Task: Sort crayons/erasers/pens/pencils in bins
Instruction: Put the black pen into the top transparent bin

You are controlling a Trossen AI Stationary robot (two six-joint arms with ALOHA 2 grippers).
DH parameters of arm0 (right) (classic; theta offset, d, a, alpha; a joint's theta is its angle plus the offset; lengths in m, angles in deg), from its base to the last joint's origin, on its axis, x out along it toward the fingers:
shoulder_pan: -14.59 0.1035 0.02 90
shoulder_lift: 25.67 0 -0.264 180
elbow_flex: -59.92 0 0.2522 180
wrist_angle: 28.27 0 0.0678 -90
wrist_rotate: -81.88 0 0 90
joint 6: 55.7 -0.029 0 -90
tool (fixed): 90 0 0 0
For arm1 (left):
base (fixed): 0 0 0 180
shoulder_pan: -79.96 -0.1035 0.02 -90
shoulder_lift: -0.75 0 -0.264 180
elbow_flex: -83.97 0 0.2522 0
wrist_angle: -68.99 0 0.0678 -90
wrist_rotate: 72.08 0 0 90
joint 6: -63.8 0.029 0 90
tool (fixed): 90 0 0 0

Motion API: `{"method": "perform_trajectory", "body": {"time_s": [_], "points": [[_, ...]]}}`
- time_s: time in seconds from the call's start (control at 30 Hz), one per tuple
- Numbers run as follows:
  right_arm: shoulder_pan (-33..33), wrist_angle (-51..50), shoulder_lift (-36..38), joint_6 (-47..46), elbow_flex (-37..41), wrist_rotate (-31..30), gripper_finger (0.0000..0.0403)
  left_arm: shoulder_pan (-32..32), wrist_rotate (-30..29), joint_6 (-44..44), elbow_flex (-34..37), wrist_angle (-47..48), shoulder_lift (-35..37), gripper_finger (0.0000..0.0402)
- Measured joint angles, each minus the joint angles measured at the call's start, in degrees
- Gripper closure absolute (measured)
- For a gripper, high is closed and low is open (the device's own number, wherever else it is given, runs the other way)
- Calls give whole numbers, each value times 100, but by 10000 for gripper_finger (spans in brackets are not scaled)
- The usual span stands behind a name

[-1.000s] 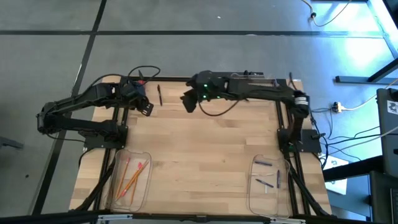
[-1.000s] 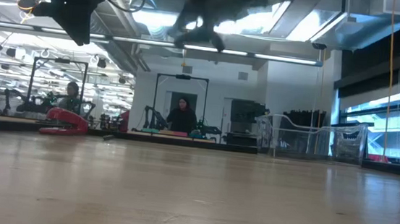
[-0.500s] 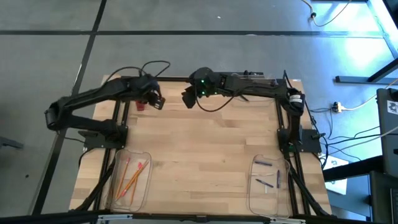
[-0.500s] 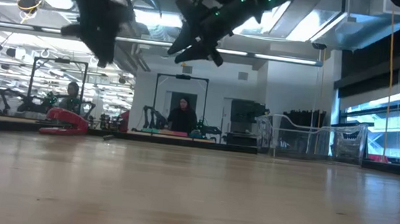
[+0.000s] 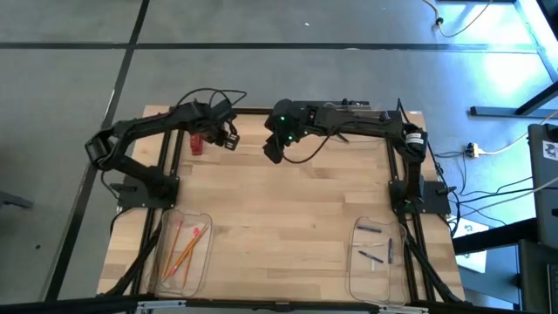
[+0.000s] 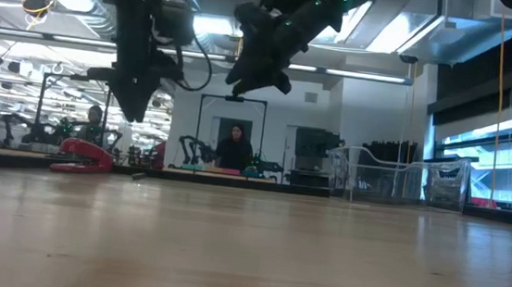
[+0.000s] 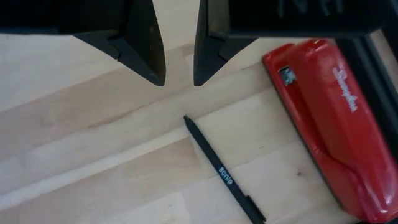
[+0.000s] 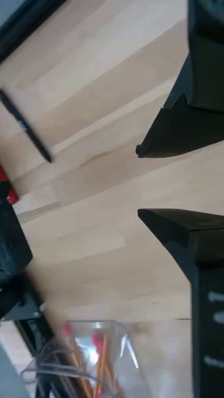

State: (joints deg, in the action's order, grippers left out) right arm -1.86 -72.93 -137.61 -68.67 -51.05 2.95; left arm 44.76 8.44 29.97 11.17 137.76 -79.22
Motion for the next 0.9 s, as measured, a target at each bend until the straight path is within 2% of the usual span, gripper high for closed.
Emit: {"method": "perform_trajectory", "body": {"time_s": [0.23,0.47,0.63,0.9], "points": [[0,-214,0,115,-11,8,263,6,156,-290,0,-199,-393,324],[0,-1356,13,534,-596,-206,263,6,163,-353,0,-199,-871,324],[0,-1746,19,744,-977,-381,263,26,-203,-474,4,-201,-1117,324],[9,-2022,17,974,-1237,-391,263,-107,-201,-637,7,-221,-1171,324]]}}
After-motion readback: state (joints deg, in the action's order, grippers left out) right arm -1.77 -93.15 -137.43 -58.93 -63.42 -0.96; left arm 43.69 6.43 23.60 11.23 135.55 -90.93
